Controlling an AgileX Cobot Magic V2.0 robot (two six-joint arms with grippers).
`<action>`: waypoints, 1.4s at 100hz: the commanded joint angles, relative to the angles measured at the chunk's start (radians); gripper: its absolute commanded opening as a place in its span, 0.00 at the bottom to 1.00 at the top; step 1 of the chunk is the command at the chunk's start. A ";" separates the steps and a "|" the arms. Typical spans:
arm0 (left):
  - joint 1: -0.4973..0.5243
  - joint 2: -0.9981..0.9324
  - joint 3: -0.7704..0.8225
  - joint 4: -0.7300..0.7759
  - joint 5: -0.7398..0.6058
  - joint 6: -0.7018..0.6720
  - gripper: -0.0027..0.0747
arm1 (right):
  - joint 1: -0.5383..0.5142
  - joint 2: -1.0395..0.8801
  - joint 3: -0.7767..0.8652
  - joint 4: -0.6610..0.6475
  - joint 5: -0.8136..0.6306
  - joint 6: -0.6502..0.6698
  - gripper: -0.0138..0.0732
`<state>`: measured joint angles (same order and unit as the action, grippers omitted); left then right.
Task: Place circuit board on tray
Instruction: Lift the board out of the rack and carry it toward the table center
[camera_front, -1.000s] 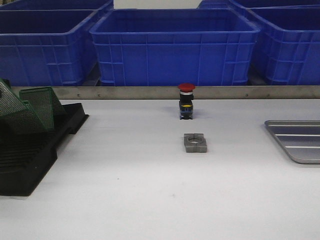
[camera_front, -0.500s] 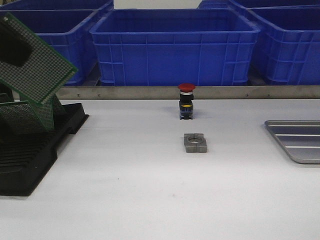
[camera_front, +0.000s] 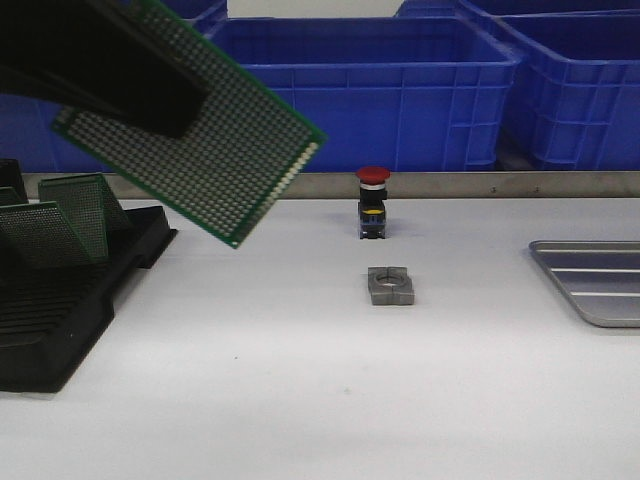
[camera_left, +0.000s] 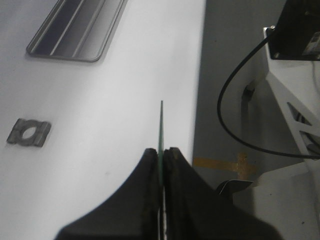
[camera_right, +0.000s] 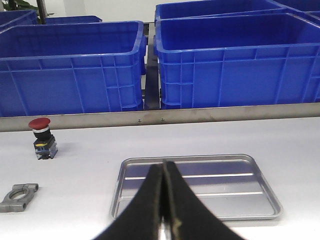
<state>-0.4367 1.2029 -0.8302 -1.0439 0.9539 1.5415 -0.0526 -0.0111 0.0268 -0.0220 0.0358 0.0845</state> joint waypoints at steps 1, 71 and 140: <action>-0.069 -0.024 -0.022 -0.083 -0.033 -0.007 0.01 | 0.001 -0.026 -0.012 -0.011 -0.075 -0.005 0.09; -0.179 -0.024 -0.022 -0.083 -0.110 -0.007 0.01 | 0.001 0.070 -0.338 -0.005 0.397 0.001 0.09; -0.179 -0.024 -0.022 -0.083 -0.112 -0.007 0.01 | 0.099 0.627 -0.672 0.342 0.645 -0.297 0.66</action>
<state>-0.6077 1.2029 -0.8283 -1.0595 0.8447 1.5415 -0.0067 0.5884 -0.6001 0.1959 0.7526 -0.1069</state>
